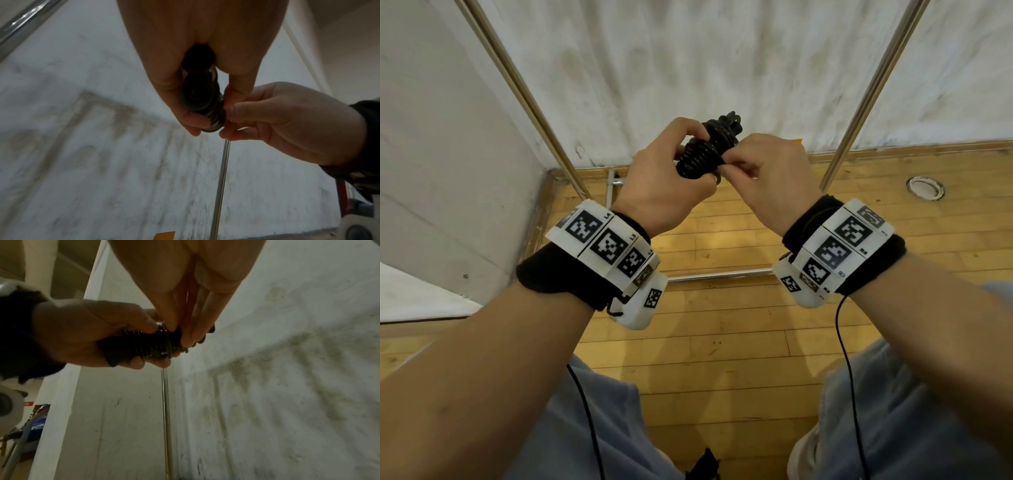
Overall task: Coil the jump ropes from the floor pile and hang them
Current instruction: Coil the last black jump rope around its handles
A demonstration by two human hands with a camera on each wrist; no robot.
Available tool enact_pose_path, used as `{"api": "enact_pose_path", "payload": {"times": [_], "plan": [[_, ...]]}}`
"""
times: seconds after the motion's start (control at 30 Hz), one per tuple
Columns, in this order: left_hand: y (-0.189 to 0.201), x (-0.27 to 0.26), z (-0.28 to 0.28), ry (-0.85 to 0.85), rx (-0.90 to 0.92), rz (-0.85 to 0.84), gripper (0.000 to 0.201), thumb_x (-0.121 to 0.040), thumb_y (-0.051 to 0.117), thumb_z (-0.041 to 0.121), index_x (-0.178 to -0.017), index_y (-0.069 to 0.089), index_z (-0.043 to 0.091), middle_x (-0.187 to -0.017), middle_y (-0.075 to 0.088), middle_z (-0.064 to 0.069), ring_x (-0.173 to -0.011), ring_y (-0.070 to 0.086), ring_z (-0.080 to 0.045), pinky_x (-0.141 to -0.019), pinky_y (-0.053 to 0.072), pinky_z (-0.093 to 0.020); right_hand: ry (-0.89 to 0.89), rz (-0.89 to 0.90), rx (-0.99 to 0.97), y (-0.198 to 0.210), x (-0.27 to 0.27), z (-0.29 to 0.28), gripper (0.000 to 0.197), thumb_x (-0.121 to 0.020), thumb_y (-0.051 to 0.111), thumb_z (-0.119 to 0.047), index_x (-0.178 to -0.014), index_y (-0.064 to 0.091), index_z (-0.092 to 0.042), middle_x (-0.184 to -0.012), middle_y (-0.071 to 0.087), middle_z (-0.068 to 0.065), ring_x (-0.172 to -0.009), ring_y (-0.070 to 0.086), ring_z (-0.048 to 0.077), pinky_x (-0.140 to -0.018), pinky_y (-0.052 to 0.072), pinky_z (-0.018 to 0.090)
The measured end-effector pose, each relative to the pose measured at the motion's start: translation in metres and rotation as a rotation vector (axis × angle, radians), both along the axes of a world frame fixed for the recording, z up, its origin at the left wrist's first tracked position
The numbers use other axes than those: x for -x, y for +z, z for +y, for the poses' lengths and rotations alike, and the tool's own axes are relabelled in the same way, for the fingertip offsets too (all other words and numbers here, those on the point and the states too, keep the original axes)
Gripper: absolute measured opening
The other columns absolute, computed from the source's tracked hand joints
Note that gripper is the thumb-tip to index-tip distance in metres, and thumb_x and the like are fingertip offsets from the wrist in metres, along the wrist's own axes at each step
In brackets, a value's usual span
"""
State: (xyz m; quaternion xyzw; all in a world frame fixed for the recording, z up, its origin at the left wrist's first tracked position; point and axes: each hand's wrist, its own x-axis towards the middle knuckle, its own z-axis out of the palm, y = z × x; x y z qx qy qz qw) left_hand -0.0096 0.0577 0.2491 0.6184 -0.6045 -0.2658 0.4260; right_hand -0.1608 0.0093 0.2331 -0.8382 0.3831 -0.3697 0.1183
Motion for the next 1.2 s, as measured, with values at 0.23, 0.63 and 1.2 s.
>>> {"api": "enact_pose_path", "payload": {"times": [0.23,0.63,1.2], "plan": [[0.000,-0.002,-0.001,-0.077,-0.047,0.060,0.038,-0.077,0.066,0.011,-0.094,0.050,0.041,-0.089,0.064,-0.002,-0.062,0.061,-0.013,-0.056,0.058,-0.032,0.011,0.033,-0.044,0.004,0.001,0.001,0.005,-0.076,0.060,-0.018,-0.071,0.059,-0.016,-0.066,0.042,-0.010,-0.060,0.040,0.007,-0.059,0.029,0.011],[0.002,-0.002,-0.004,-0.201,-0.083,0.168,0.033,-0.087,0.064,0.007,-0.100,0.049,0.033,-0.093,0.059,-0.008,-0.071,0.064,-0.021,-0.062,0.059,-0.032,0.066,0.049,-0.064,0.008,0.011,-0.003,0.006,-0.075,0.062,-0.013,-0.074,0.058,-0.008,-0.073,0.046,-0.005,-0.067,0.046,0.014,-0.061,0.034,0.013],[-0.001,0.009,-0.003,-0.154,-0.042,0.173,0.029,-0.092,0.057,0.010,-0.095,0.042,0.034,-0.101,0.061,-0.014,-0.069,0.060,-0.022,-0.065,0.059,-0.047,-0.003,-0.090,0.062,-0.005,0.006,0.008,0.017,-0.078,0.063,-0.018,-0.088,0.064,-0.005,-0.088,0.060,0.007,-0.070,0.060,0.016,-0.065,0.056,0.036]]}}
